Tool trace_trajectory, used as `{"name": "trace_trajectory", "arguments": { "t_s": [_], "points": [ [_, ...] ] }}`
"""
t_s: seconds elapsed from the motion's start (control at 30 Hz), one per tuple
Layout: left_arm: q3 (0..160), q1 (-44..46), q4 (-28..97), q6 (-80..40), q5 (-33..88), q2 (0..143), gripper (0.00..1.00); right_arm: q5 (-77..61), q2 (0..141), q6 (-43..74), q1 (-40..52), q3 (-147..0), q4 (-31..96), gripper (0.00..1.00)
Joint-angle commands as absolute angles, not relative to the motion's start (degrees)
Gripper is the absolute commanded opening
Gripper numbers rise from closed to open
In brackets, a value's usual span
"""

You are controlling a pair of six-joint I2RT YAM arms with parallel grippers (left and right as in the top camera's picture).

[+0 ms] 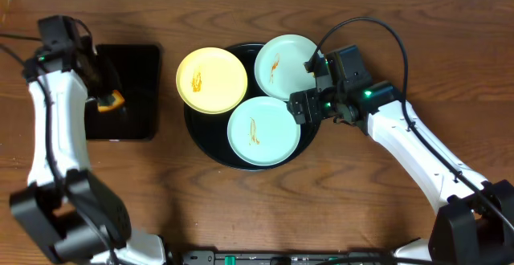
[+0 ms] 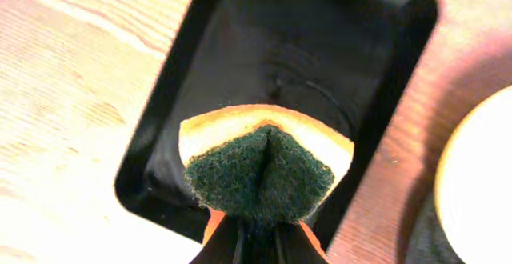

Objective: Clean dirty plates on tray and stack at the side
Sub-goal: 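Lift the sponge with the left gripper and bring it onto the front green plate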

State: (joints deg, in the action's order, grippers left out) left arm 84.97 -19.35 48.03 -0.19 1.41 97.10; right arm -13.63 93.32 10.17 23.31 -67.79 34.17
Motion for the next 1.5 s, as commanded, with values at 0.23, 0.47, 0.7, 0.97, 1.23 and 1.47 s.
{"name": "trace_trajectory", "arguments": {
  "t_s": [0.23,0.47,0.7,0.97,1.23,1.47],
  "points": [
    [86.06,-18.15,48.77,0.58,15.38,93.86,0.07,-14.00,96.68,15.46,23.66,-68.88,33.87,0.73],
    [86.06,-11.07,51.03,-0.54,15.64,93.86,0.07,-18.87,102.76,15.90,23.66,-68.88,33.85,0.64],
    [86.04,-4.27,54.11,-5.15,15.66,93.86,0.08,-21.52,108.49,18.02,23.73,-68.88,33.85,0.55],
    [84.95,2.94,56.95,-9.32,15.66,93.95,0.08,-22.65,111.02,18.44,23.68,-68.88,33.54,0.47],
    [81.62,7.68,56.10,-12.99,15.64,94.26,0.08,-22.57,111.44,18.96,23.81,-68.88,32.88,0.31],
    [79.13,9.98,53.60,-15.38,15.73,94.35,0.07,-24.43,113.58,19.92,23.86,-68.88,31.64,0.13]
  ]
}}
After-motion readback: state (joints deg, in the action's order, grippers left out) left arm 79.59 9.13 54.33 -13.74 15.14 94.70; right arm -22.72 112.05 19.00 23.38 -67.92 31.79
